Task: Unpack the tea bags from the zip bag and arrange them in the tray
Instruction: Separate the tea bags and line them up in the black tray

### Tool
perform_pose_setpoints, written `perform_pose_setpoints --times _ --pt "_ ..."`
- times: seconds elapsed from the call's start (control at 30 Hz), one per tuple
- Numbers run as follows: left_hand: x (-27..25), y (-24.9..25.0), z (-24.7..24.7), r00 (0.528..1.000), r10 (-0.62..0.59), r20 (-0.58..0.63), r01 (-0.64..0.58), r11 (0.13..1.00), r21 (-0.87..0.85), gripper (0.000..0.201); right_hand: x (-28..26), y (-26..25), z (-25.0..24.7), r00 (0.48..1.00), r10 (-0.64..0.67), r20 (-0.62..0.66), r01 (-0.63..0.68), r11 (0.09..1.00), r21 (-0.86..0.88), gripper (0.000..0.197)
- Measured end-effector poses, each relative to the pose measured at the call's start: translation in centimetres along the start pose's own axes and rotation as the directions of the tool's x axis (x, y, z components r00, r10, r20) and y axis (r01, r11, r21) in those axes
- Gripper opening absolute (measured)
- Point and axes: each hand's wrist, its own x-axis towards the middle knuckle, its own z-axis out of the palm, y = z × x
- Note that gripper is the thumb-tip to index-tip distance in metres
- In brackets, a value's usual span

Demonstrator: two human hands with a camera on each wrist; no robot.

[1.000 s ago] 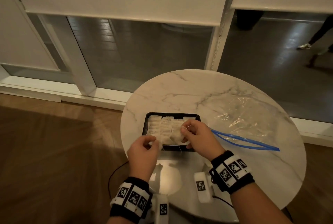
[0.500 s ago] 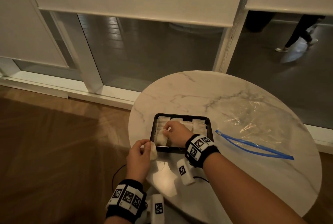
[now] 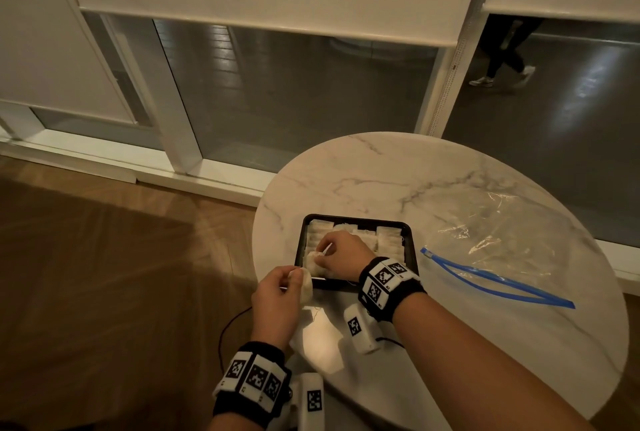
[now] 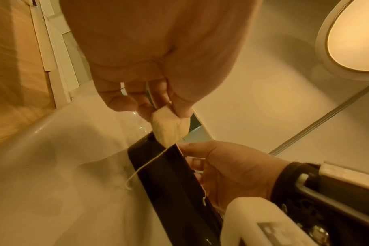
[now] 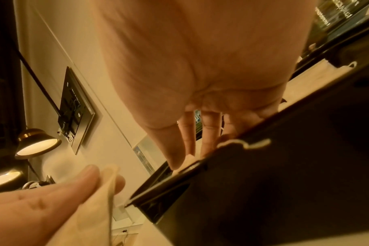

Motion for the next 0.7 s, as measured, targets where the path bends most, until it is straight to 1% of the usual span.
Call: perform_pose_setpoints --times 0.1,0.17,0.23,0.27,0.3,0.37,0.43,0.47,0.53,0.6,0.67,0.7 --pt "-0.1 0.2 0.0 1.000 0.013 -0.004 -0.013 1.000 0.000 0.008 -1.0 0.4 -0.5 1.000 0.006 -0.013 -0.006 0.999 0.043 0.023" --pt "-0.2 0.5 0.1 1.000 0.027 0.004 -0.027 0.999 -0.018 0.010 -1.8 0.8 -0.8 0.997 -0.010 -0.077 0.016 0.997 0.073 0.024" --pt "-0.3 1.1 0.2 0.999 0.042 0.023 -0.041 0.998 -0.038 0.011 -2.8 1.1 -1.1 0.982 -0.052 -0.182 0.085 0.981 0.175 0.022" --pt "-0.5 1.4 0.4 0.998 0.048 0.037 -0.046 0.998 -0.050 0.011 -3.4 1.3 -1.3 0.977 -0.076 -0.201 0.128 0.958 0.258 0.020" --pt "-0.6 1.7 0.6 0.997 0.057 0.054 -0.053 0.996 -0.069 0.012 -4.1 1.4 -1.5 0.976 -0.103 -0.191 0.164 0.925 0.342 0.018" --pt "-1.0 2.3 1.1 0.992 0.083 0.096 -0.072 0.991 -0.116 0.015 -5.8 1.8 -2.0 0.983 -0.145 -0.111 0.180 0.860 0.477 0.016" --pt "-1.6 3.0 1.8 0.987 0.085 0.135 -0.060 0.983 -0.176 0.015 -7.5 2.5 -2.2 0.983 -0.180 -0.034 0.170 0.822 0.544 0.020" --pt "-1.9 3.3 2.1 0.986 0.073 0.147 -0.041 0.977 -0.211 0.015 -8.1 2.8 -2.2 0.981 -0.191 -0.019 0.168 0.805 0.568 0.023" --pt "-2.3 4.0 2.7 0.983 0.047 0.177 0.000 0.965 -0.261 0.015 -9.1 3.5 -2.1 0.982 -0.181 -0.047 0.170 0.760 0.628 0.023" --pt "-2.6 4.4 3.4 0.979 0.042 0.201 0.013 0.964 -0.265 0.013 -9.8 4.2 -2.1 0.985 -0.144 -0.098 0.172 0.716 0.677 0.019" --pt "-2.4 4.2 3.9 0.981 0.057 0.184 -0.015 0.976 -0.219 0.010 -10.5 4.8 -2.3 0.986 -0.124 -0.109 0.165 0.703 0.692 0.017" --pt "-2.2 3.9 4.0 0.982 0.092 0.166 -0.066 0.986 -0.156 0.010 -10.8 5.1 -2.5 0.988 -0.106 -0.115 0.157 0.709 0.688 0.015"
